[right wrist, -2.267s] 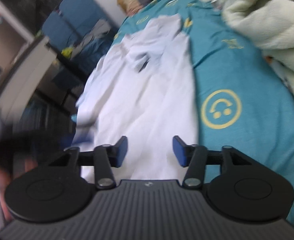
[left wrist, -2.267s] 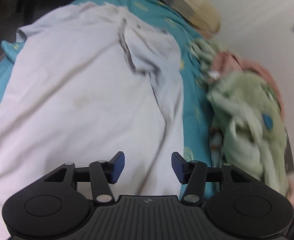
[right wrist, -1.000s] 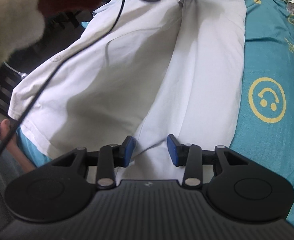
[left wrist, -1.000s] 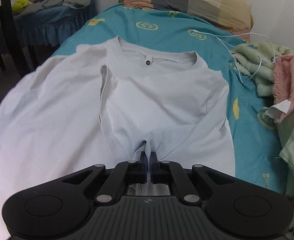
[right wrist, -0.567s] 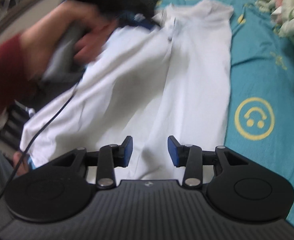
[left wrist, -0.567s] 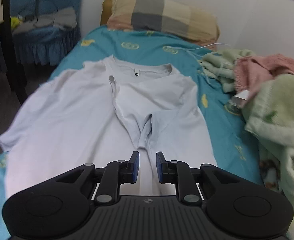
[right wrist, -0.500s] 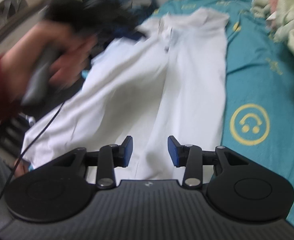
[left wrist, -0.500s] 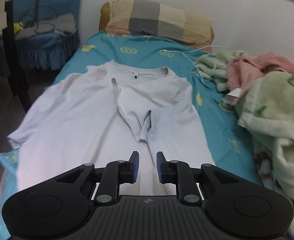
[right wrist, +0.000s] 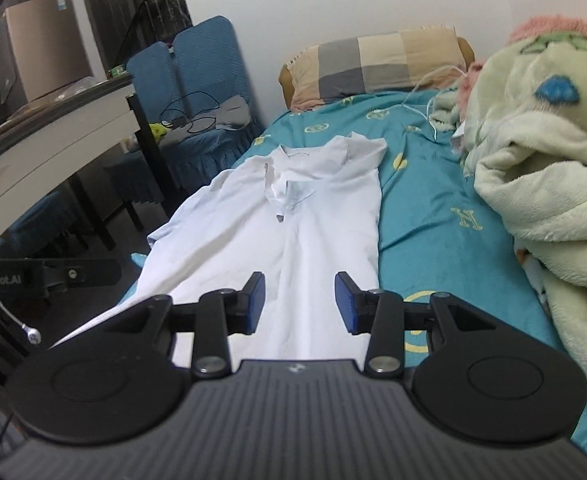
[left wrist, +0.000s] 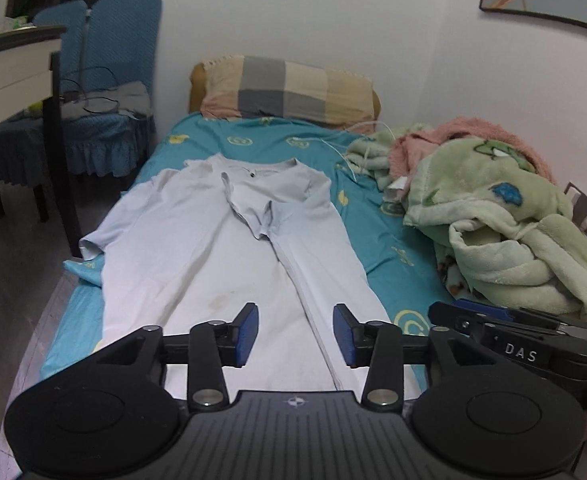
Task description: Fold clothes
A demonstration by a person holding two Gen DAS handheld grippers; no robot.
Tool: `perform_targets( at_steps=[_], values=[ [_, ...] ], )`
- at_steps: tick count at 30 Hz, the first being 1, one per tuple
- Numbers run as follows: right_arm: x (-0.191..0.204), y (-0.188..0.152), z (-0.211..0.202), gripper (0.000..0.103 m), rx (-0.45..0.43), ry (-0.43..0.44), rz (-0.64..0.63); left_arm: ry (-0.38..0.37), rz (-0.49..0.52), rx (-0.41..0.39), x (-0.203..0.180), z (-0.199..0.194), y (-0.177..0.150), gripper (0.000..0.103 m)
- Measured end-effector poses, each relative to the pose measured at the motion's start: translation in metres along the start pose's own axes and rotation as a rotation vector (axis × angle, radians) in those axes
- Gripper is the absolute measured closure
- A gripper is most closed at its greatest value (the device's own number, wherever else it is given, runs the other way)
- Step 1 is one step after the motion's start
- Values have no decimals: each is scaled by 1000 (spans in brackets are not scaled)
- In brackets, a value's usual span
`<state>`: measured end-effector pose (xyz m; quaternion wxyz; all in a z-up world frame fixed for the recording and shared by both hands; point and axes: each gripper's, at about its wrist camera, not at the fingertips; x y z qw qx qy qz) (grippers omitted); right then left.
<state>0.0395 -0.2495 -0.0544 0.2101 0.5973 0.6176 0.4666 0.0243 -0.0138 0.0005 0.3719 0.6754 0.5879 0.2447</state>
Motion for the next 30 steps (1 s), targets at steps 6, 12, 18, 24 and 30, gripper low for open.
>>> perform_targets(
  at_steps=[6,12,18,24,30],
  values=[
    [8,-2,-15,56,-59,-23,-7,33,-20,-44,7,-21,-17,20],
    [11,-4,-9,24,-25,-24,-7,-4,-86,-37,20,-18,-17,1],
    [13,-6,-11,24,-28,-15,-2,11,-172,13,49,4,5,0],
    [-1,-7,-7,24,-11,-17,71,115,-369,90,115,68,40,1],
    [-29,-8,6,24,28,47,266,176,-698,195,211,163,55,3]
  ],
)
Point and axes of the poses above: each gripper's, at about its wrist camera, not at the fingertips, and z roughly the way its jaws point, x to its left, y to its top, and after that the axes turned 5 degrees about y, right-handed
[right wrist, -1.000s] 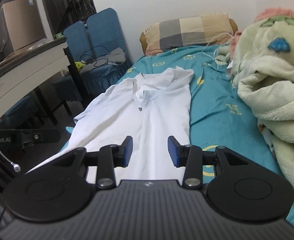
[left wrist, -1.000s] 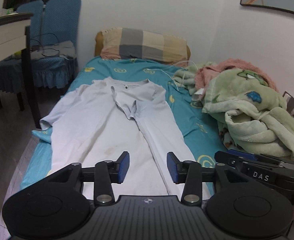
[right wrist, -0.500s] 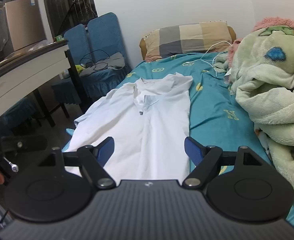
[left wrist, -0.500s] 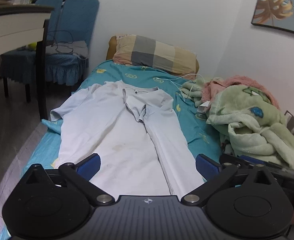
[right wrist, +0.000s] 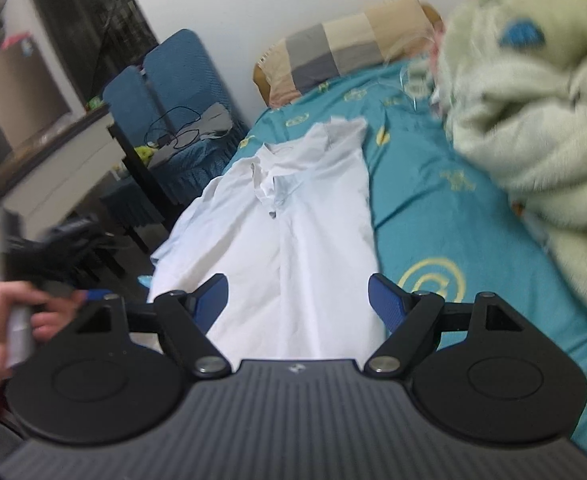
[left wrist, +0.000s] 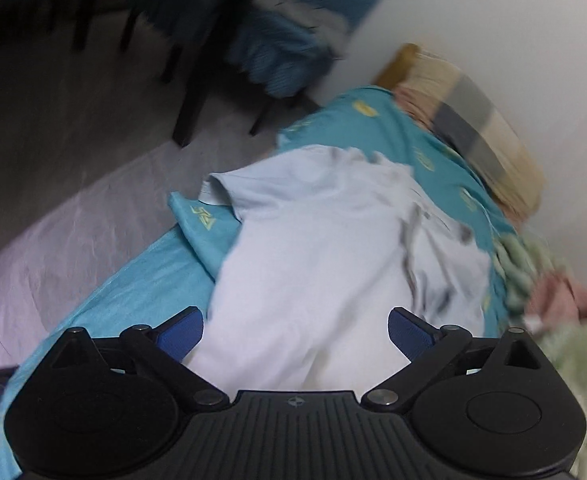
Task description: Fold clothes
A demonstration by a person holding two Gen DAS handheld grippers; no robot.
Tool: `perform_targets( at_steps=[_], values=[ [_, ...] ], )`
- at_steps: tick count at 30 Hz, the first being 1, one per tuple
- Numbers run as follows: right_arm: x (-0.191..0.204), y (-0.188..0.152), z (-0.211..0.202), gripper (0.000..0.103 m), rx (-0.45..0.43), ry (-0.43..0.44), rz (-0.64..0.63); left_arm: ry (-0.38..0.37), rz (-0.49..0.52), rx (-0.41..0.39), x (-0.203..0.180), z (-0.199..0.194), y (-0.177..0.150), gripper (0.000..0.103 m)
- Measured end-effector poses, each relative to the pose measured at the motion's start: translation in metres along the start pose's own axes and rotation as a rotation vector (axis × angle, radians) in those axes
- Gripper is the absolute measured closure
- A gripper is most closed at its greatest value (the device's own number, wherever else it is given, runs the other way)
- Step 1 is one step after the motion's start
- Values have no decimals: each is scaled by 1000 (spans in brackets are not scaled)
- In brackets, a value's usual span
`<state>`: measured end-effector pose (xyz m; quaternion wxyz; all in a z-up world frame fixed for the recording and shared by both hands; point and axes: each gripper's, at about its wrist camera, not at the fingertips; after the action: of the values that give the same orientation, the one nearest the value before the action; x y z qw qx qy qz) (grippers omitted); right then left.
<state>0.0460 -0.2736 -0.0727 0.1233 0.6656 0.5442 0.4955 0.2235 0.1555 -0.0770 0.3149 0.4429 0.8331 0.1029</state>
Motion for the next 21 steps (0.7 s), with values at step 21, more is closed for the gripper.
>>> perform_targets(
  at_steps=[21],
  values=[
    [-22,0,93,24,140,-135,5,-158,-241,-63,76,155,80,38]
  ],
)
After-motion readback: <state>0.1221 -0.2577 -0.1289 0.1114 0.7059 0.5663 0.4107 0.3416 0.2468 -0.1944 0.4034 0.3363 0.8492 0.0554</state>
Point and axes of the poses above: each gripper's, at about its wrist camera, not at the fingertips, and z roughly the way its jaws point, x to its left, y to its top, and after that the axes turned 5 degrees about y, right-handed
